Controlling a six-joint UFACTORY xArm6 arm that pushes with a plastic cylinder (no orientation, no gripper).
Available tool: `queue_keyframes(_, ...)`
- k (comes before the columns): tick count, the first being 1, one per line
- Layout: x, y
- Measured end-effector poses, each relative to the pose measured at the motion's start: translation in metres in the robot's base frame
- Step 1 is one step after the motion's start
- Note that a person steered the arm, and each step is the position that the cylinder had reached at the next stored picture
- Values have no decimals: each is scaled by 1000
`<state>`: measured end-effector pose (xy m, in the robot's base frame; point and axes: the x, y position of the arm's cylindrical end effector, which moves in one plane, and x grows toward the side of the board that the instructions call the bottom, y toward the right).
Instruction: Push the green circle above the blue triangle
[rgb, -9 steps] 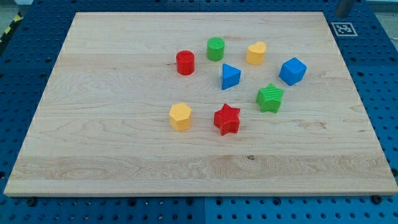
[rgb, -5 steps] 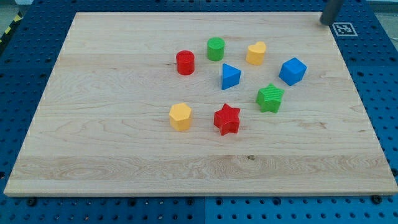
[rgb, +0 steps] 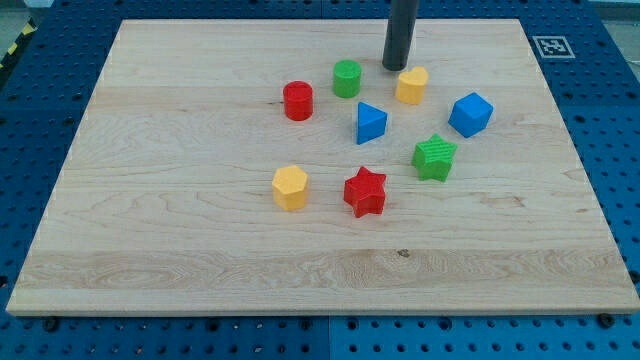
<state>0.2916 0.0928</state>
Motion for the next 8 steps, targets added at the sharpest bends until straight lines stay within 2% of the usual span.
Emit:
queue_keyframes(2, -4, -72)
queue_keyframes(4, 0, -72)
queue_keyframes(6, 27, -72)
queue_keyframes(8, 22, -60)
